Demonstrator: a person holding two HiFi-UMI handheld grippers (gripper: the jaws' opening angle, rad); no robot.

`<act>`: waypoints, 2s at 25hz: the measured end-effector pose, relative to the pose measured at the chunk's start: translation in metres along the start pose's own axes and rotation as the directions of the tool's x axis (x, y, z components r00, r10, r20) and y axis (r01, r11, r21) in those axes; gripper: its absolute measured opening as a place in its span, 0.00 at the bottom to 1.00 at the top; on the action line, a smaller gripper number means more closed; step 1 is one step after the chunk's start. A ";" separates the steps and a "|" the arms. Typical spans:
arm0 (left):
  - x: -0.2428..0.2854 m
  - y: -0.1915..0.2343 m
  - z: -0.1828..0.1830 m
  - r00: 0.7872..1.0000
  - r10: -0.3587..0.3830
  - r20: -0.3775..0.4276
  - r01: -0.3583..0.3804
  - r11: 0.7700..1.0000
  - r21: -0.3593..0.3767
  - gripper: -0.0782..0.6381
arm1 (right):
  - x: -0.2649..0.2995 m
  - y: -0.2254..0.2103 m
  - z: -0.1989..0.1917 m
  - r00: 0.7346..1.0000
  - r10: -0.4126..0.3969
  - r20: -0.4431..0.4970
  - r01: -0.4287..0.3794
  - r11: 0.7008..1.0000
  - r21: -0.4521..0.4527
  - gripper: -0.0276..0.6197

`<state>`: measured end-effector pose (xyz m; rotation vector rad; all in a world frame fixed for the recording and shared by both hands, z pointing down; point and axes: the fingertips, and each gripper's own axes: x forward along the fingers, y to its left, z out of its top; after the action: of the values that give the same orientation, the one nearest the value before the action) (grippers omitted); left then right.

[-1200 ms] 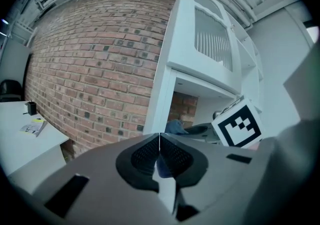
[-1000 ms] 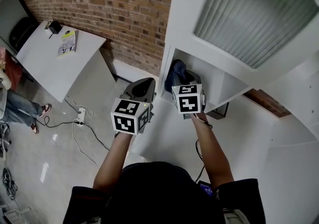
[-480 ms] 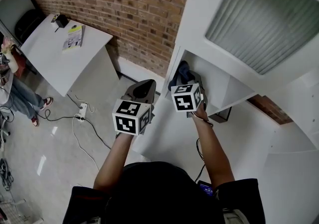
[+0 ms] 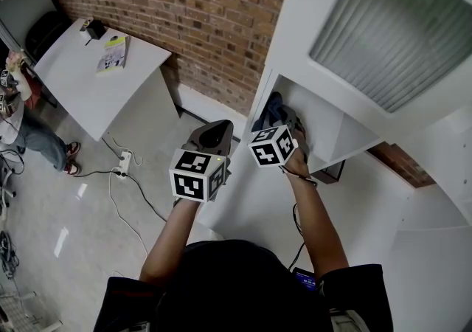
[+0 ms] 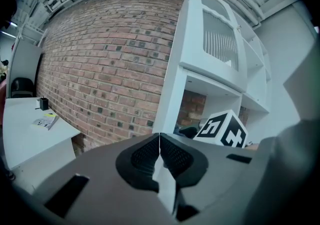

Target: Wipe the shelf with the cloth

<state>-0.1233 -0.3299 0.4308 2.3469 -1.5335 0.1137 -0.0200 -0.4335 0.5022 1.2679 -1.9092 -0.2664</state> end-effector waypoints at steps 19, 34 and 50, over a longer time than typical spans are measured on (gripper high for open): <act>0.002 -0.005 -0.004 1.000 -0.027 -0.003 0.027 1.000 -0.014 0.13 | 0.004 0.000 -0.010 0.999 0.002 -0.055 -0.007 0.997 -0.080 0.17; 0.019 -0.033 -0.004 0.992 -0.124 -0.013 0.124 0.992 -0.005 0.13 | -0.007 -0.025 -0.045 0.990 -0.060 -0.130 0.050 0.996 -0.074 0.17; 0.038 -0.084 -0.015 0.961 -0.274 -0.037 0.274 0.962 -0.006 0.13 | -0.038 -0.054 -0.098 0.957 -0.164 -0.239 0.145 0.985 -0.096 0.17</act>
<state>-0.0304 -0.3278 0.4345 2.5145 -1.1758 0.0895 0.0930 -0.4027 0.5158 1.3343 -1.5779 -0.2486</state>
